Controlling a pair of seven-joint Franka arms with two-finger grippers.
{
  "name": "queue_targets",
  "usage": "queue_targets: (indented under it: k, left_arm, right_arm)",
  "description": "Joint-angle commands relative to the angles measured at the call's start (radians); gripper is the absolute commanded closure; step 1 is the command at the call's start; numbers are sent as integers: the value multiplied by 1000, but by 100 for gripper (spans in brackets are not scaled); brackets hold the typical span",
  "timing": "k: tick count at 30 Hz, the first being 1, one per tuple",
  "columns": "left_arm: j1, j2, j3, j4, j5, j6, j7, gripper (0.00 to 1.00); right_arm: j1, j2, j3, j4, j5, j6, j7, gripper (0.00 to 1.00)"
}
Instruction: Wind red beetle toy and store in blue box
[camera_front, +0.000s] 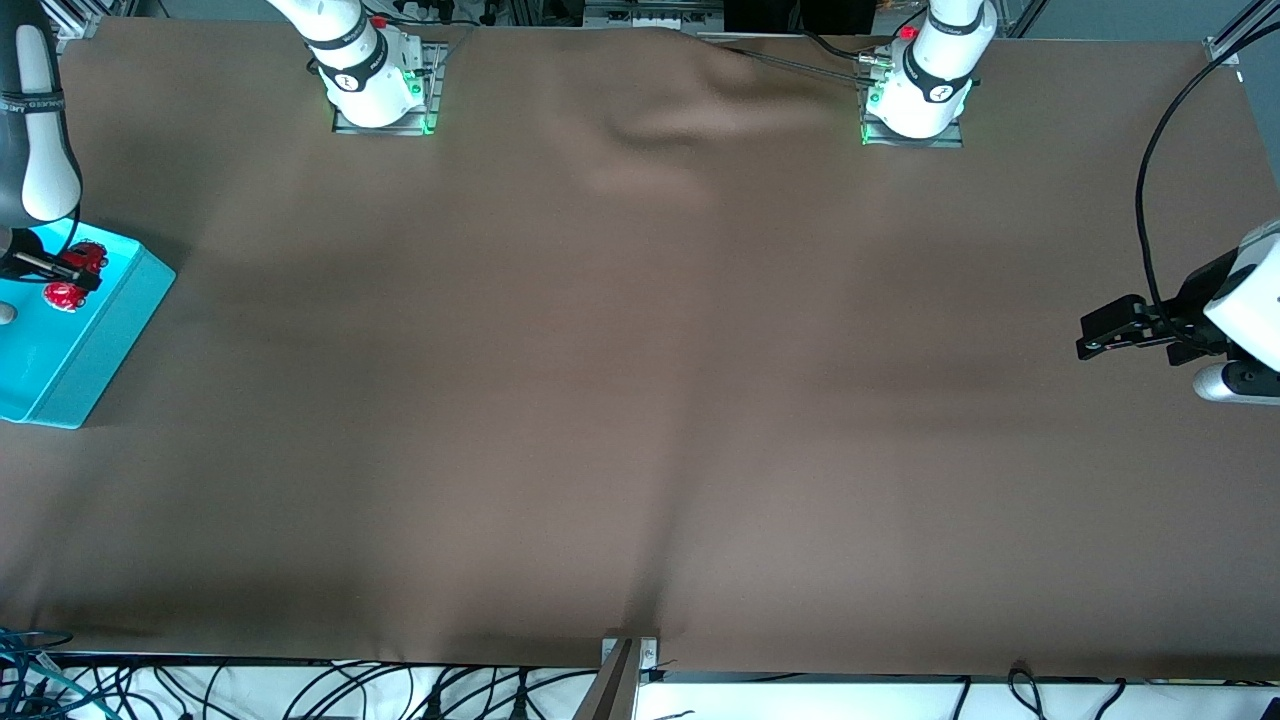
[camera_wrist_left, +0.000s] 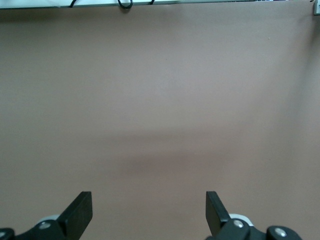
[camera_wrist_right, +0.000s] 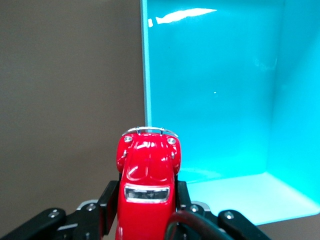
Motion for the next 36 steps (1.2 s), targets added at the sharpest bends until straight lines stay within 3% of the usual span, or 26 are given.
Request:
queue_targets:
  k: [1, 11, 21, 36]
  left_arm:
    - [2, -5, -2, 1, 7, 1, 19, 0]
    - [-30, -3, -3, -1, -1, 1, 19, 0]
    - [-27, -3, -2, -4, -36, 1, 19, 0]
    - [-29, -2, -2, -9, -39, 1, 17, 0]
  right_arm:
    - [-49, 28, 4, 50, -9, -19, -86, 100]
    - [-142, 85, 8, 108, 18, -11, -235, 100]
    - [-236, 213, 13, 220, 156, -10, -454, 100]
    - [-311, 284, 51, 285, 207, -10, -527, 100]
